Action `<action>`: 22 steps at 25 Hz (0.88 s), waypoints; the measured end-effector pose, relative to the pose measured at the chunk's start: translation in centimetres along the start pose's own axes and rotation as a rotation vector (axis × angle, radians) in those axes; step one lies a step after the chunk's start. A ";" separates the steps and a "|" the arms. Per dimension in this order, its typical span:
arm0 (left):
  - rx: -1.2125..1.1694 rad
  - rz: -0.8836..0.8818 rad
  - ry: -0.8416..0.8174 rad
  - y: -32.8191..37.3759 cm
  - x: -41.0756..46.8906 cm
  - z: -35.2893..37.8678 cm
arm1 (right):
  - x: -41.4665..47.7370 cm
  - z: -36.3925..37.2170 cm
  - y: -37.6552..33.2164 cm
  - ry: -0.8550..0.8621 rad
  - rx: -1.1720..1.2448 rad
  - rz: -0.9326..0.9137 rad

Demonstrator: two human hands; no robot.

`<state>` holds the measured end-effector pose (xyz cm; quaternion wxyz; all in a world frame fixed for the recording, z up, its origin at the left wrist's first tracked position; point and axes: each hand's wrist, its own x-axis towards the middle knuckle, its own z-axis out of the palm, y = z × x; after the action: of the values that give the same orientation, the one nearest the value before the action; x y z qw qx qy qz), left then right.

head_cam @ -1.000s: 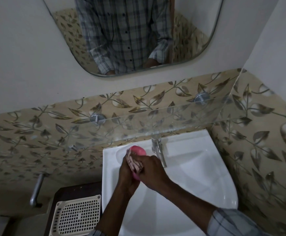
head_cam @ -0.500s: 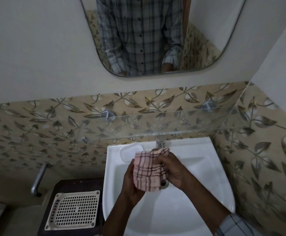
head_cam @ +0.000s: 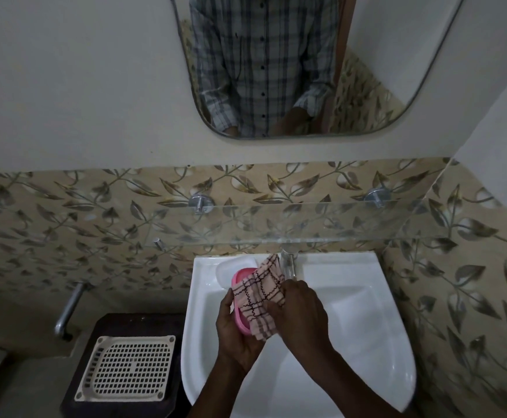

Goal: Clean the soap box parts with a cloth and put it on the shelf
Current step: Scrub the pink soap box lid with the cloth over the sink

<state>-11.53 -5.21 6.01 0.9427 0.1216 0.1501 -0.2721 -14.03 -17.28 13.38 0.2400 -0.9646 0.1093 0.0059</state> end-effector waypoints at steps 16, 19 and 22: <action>0.042 -0.033 0.123 1.1 -0.8 0.7 | 3.2 1.5 0.2 0.333 0.034 -0.572; 0.056 -0.079 0.138 2.6 -0.8 1.1 | 4.5 1.0 4.0 -0.068 0.087 -0.884; 0.164 -0.147 0.163 4.1 -0.6 1.8 | 4.8 0.4 6.0 -0.242 -0.177 -0.967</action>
<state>-9.37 -2.05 8.47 0.8918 0.2086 0.2117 -0.3411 -10.67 -23.27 9.99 0.1435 -0.9140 -0.3792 0.0149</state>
